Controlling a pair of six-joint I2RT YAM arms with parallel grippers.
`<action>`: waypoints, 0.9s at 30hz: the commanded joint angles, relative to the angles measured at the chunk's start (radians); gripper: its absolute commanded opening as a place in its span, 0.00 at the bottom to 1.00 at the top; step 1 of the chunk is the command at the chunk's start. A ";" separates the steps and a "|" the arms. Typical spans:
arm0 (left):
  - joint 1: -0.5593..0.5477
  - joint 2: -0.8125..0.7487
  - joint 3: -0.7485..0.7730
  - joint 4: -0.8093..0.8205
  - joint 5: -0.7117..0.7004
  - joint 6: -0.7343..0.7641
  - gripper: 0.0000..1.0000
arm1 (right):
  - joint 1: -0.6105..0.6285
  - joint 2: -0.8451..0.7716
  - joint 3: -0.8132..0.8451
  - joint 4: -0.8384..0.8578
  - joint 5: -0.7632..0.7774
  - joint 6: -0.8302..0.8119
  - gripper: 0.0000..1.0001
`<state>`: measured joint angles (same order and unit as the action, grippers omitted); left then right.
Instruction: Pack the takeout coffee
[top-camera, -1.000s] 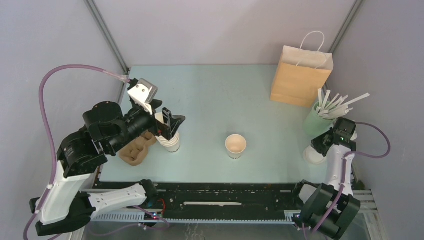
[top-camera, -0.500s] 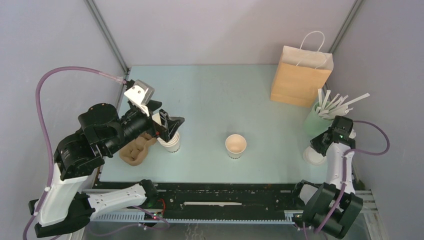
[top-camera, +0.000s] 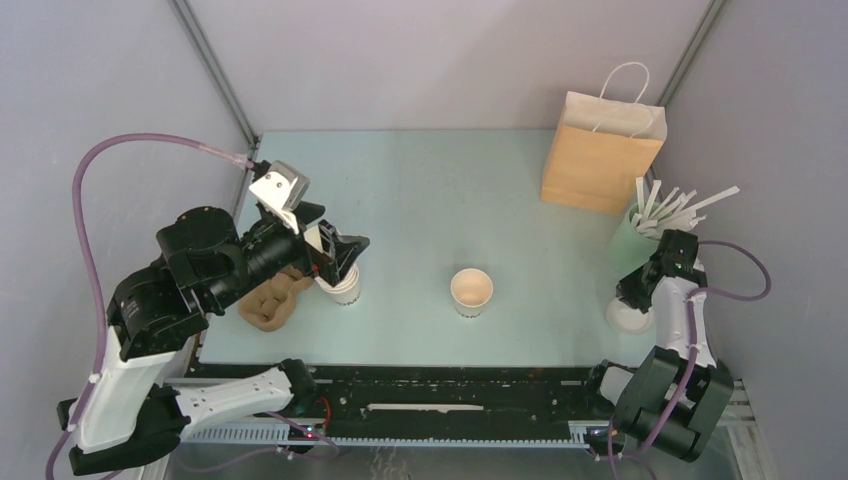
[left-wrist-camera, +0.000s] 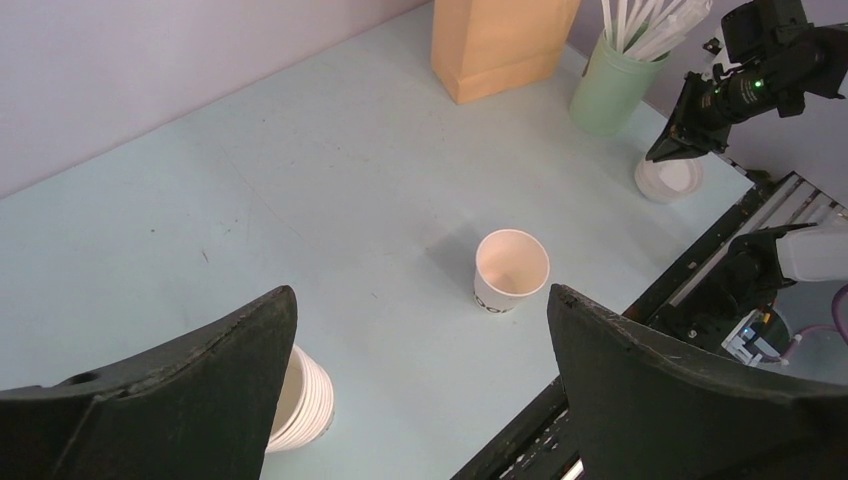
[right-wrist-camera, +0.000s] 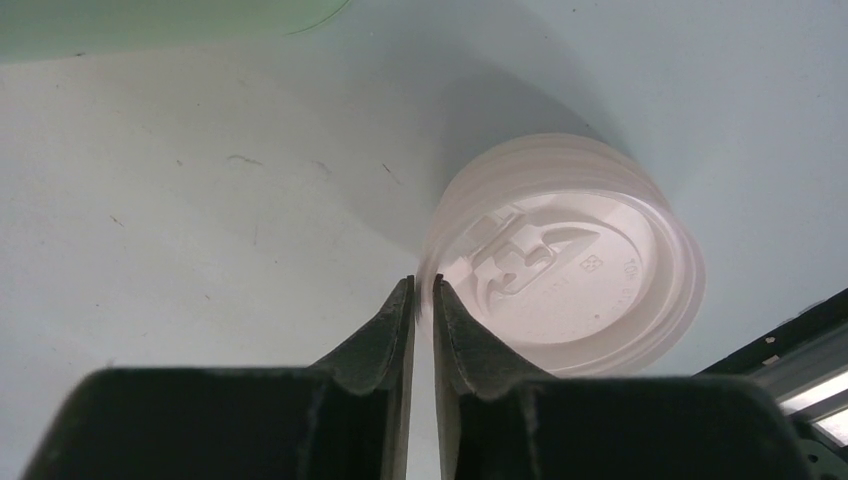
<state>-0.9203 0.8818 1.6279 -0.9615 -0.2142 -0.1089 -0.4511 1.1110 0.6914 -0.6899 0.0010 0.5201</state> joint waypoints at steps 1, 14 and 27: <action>0.005 -0.008 0.046 -0.010 -0.005 -0.009 1.00 | 0.005 0.002 0.028 0.019 0.009 -0.010 0.21; 0.006 -0.001 0.022 -0.010 -0.033 0.038 1.00 | 0.089 0.014 0.069 -0.066 0.060 0.052 0.39; 0.005 0.003 0.016 -0.012 -0.043 0.051 1.00 | 0.103 0.045 0.060 -0.071 0.129 0.076 0.25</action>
<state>-0.9203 0.8768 1.6295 -0.9905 -0.2375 -0.0853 -0.3466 1.1687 0.7280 -0.7528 0.0917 0.5758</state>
